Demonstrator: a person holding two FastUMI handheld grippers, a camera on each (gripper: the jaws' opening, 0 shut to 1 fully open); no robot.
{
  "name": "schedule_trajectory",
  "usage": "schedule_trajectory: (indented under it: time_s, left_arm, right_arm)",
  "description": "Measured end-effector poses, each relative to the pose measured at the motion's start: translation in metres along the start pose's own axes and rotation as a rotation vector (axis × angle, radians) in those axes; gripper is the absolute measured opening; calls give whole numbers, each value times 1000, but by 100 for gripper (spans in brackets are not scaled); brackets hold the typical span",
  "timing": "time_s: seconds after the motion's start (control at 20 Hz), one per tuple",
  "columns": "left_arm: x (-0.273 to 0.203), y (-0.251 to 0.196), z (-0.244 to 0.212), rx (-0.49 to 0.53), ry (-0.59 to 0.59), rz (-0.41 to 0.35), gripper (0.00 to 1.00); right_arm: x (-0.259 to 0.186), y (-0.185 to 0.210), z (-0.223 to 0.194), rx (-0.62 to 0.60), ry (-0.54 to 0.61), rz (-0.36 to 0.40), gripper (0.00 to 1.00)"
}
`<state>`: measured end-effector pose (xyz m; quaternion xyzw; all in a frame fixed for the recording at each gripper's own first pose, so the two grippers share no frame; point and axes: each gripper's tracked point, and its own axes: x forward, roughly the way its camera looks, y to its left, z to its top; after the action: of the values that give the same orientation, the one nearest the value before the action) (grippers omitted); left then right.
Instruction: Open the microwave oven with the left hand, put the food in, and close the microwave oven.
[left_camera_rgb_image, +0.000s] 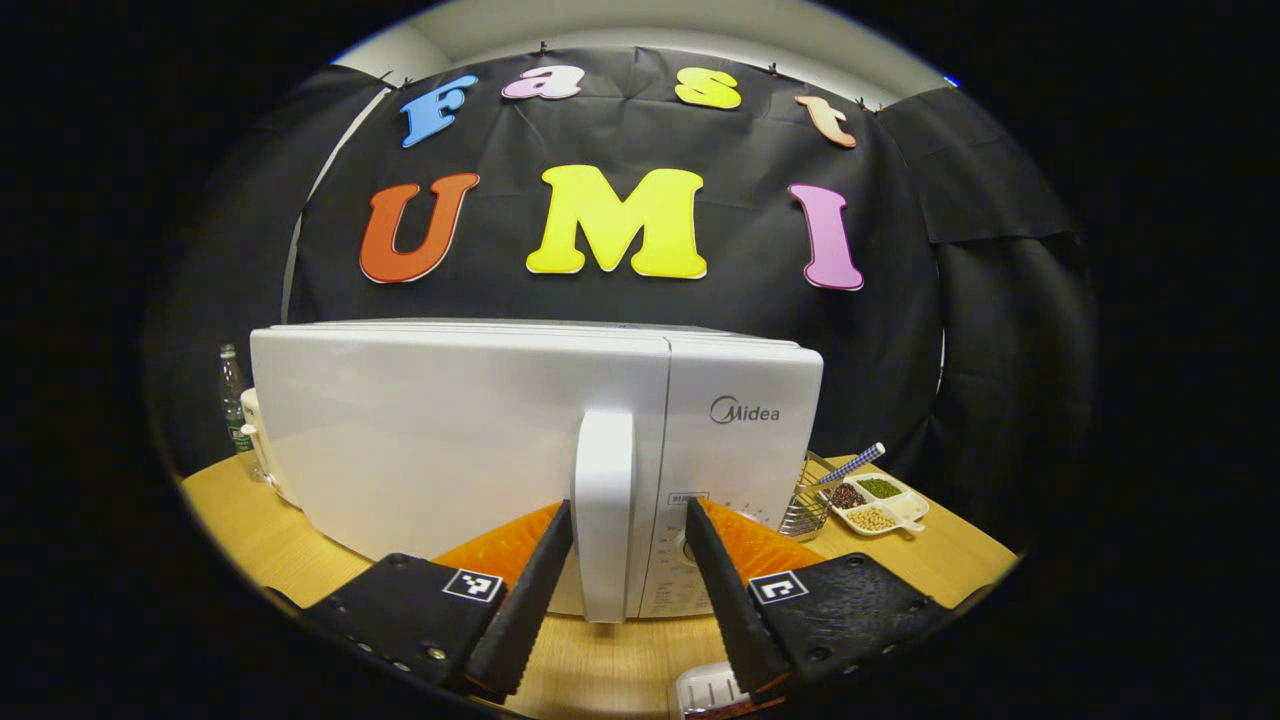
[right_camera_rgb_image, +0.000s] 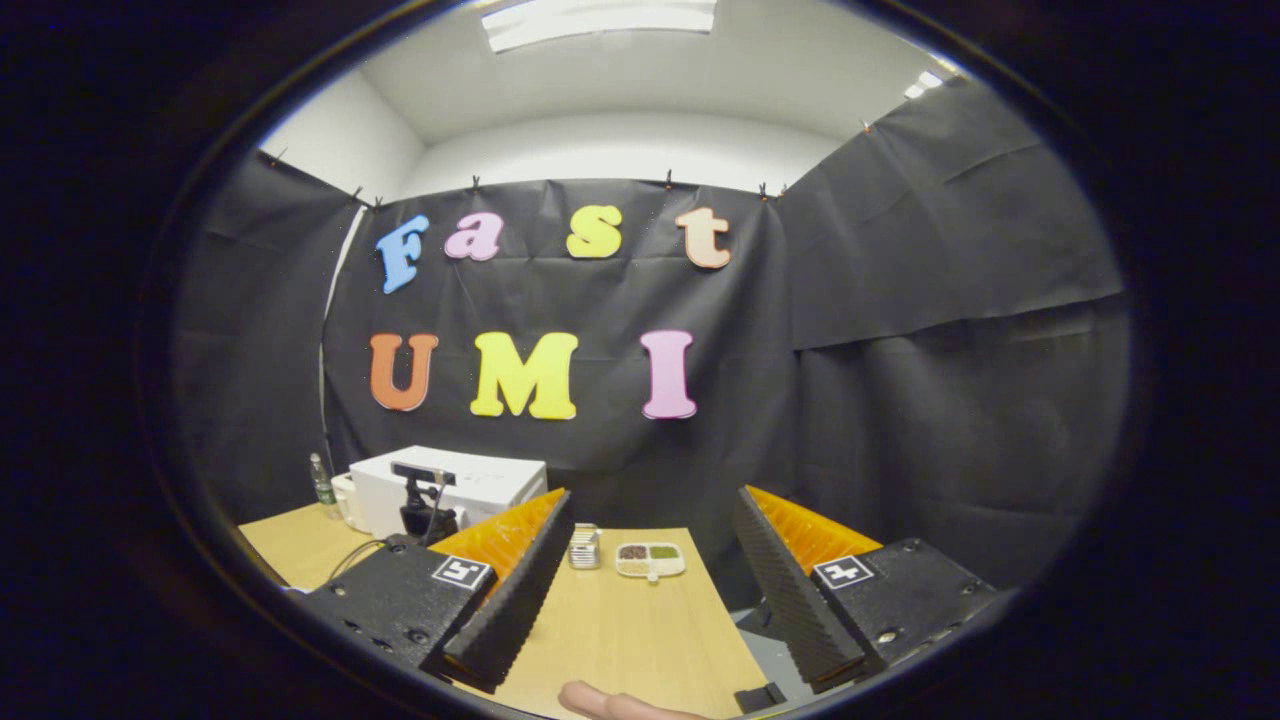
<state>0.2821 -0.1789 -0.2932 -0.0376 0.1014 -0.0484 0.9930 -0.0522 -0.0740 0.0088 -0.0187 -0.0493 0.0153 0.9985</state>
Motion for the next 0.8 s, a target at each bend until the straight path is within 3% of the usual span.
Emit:
schedule_trajectory:
  time_s: [0.05,0.1,0.2,0.3,0.35,0.4,0.55,0.6,0.65,0.7,0.8]
  left_arm:
    - [2,1,-7,15,25,0,59]
    - [0,14,-3,75,14,48,60]
    - [2,12,-7,89,33,29,23]
    - [-1,13,-7,57,36,6,23]
    - [-1,13,-9,38,44,7,14]
    - [-4,13,-8,37,35,19,14]
    - [-3,14,-8,47,43,35,13]
    - [-2,12,-8,34,50,21,8]
    - [-3,11,-11,24,61,5,8]
    - [-7,11,-11,17,67,-5,8]
    - [-18,14,-11,17,50,-3,8]
  right_arm:
    - [-3,0,5,11,0,4,100]
    - [-5,-1,8,20,1,5,94]
    - [-11,-2,17,27,3,8,94]
    - [-17,-5,23,24,3,2,94]
    - [-20,-7,27,23,1,-3,100]
    - [-23,-7,30,21,0,-7,94]
    - [-31,-9,36,3,-2,-9,94]
    - [-33,-9,36,-6,-3,-10,94]
    - [-36,-9,36,-8,-3,-8,94]
    - [-37,-8,35,-6,-2,-4,100]
    - [-38,-8,32,13,-7,0,100]
